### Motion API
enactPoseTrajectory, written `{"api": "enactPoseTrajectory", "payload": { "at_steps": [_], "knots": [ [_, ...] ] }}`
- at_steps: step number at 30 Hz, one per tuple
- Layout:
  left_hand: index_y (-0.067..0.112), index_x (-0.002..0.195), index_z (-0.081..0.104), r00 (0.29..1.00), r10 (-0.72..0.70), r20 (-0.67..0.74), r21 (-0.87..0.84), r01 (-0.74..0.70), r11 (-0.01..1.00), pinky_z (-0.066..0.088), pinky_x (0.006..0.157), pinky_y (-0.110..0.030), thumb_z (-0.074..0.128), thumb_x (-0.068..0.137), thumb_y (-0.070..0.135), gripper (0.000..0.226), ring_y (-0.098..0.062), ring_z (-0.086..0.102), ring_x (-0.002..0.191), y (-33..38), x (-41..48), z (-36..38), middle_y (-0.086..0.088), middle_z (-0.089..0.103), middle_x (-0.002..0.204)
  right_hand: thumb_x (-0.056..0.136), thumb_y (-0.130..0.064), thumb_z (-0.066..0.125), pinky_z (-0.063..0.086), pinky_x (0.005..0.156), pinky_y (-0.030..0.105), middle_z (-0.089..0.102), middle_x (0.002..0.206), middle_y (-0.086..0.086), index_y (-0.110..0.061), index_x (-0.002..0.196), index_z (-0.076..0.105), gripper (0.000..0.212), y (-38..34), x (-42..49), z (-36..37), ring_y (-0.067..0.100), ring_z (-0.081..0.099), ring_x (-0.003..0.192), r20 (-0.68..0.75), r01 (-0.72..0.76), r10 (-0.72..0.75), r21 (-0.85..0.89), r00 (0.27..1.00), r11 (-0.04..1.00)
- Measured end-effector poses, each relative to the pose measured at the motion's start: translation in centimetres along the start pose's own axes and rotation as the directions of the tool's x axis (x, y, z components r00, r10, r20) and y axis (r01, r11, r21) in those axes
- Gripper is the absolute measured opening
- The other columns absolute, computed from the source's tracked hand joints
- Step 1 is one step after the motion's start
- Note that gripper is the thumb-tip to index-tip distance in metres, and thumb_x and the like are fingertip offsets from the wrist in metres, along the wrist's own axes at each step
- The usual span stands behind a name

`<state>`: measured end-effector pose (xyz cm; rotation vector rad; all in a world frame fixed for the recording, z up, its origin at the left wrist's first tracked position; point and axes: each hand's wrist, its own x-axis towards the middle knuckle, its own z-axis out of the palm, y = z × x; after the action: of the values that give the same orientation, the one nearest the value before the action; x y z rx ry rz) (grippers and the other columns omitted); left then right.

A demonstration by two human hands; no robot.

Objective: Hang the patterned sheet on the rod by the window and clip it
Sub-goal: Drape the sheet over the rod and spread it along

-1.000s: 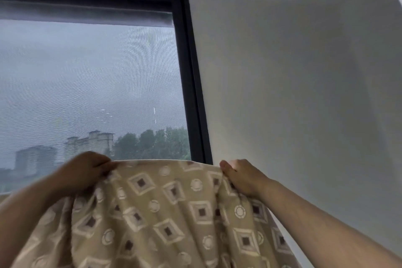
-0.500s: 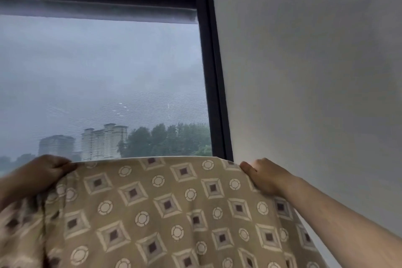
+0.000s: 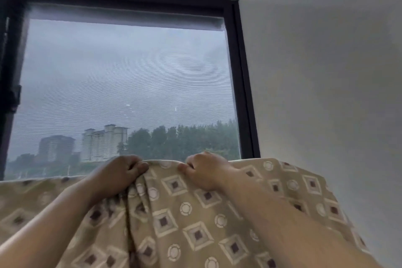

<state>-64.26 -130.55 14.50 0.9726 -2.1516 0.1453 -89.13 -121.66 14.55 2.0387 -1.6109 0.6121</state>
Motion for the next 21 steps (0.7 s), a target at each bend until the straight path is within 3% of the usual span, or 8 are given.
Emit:
{"api": "enactPoseTrajectory", "payload": {
  "at_steps": [4,7,10,12,14,17,21],
  "knots": [
    [0.026,0.075,0.058,0.998,0.034,0.046,0.239,-0.044,0.970,0.047,0.073,-0.030,0.022,0.078,0.083,0.067,-0.008,0.059,0.074,-5.4,-2.4,-3.0,0.012,0.063,0.074,0.096,-0.063,0.022,0.036,0.070,0.034,0.068,0.096,0.002,-0.024,0.079,0.054,0.053,-2.0,-0.3,1.5,0.023,0.062,0.091,-0.102,-0.078,0.067,-0.114,0.993,0.990],
    [0.024,0.070,0.051,0.999,0.030,-0.018,0.397,-0.020,0.918,0.039,0.065,-0.029,0.035,0.083,0.073,0.053,-0.009,0.055,0.072,-10.5,-5.3,-6.6,0.012,0.053,0.067,0.096,-0.063,0.023,0.038,0.068,0.033,0.065,0.086,-0.004,-0.024,0.072,0.051,0.053,-2.2,-0.6,1.7,0.020,0.061,0.085,-0.166,-0.158,0.135,-0.140,0.977,0.977],
    [0.032,0.064,0.041,0.992,0.064,-0.106,0.486,-0.005,0.874,0.036,0.062,-0.029,0.044,0.082,0.072,0.044,-0.012,0.065,0.080,-15.4,-8.1,-9.5,0.014,0.047,0.062,0.094,-0.063,0.025,0.033,0.063,0.033,0.054,0.074,-0.010,-0.022,0.072,0.051,0.053,-3.2,-0.6,2.3,0.018,0.057,0.079,-0.238,-0.204,0.156,-0.193,0.959,0.960],
    [0.035,0.058,0.033,0.952,0.231,-0.202,0.512,-0.099,0.853,0.032,0.055,-0.027,0.043,0.079,0.071,0.043,-0.016,0.067,0.063,-18.4,-8.9,-10.3,0.011,0.054,0.055,0.093,-0.064,0.027,0.032,0.062,0.033,0.055,0.074,-0.009,-0.021,0.073,0.052,0.054,-4.0,-0.5,2.6,0.018,0.057,0.079,-0.266,-0.222,0.165,-0.202,0.950,0.954],
    [0.035,0.058,0.032,0.928,0.283,-0.241,0.517,-0.124,0.847,0.031,0.054,-0.027,0.036,0.074,0.072,0.041,-0.018,0.065,0.056,-19.5,-9.4,-10.9,0.009,0.061,0.056,0.093,-0.065,0.025,0.034,0.064,0.033,0.061,0.077,-0.007,-0.020,0.073,0.056,0.058,-5.1,-0.3,2.4,0.018,0.058,0.079,-0.255,-0.255,0.208,-0.168,0.944,0.952],
    [0.035,0.064,0.038,0.958,0.215,-0.188,0.498,-0.096,0.862,0.032,0.063,-0.030,0.024,0.069,0.075,0.042,-0.017,0.067,0.081,-18.8,-10.3,-11.0,0.010,0.068,0.080,0.096,-0.059,0.027,0.038,0.073,0.033,0.066,0.087,-0.004,-0.023,0.076,0.058,0.051,-8.8,0.9,1.9,0.019,0.058,0.085,-0.150,-0.285,0.276,-0.049,0.950,0.957],
    [0.030,0.099,0.055,0.979,0.190,-0.080,0.513,-0.123,0.850,0.037,0.080,-0.029,0.024,0.074,0.066,0.054,-0.015,0.061,0.103,-15.9,-10.8,-11.5,0.010,0.066,0.106,0.096,-0.053,0.038,0.041,0.081,0.032,0.068,0.107,-0.001,-0.025,0.097,0.062,0.037,-18.1,4.8,2.6,0.021,0.061,0.101,-0.089,-0.082,0.085,0.042,0.992,0.996]
  ]
}}
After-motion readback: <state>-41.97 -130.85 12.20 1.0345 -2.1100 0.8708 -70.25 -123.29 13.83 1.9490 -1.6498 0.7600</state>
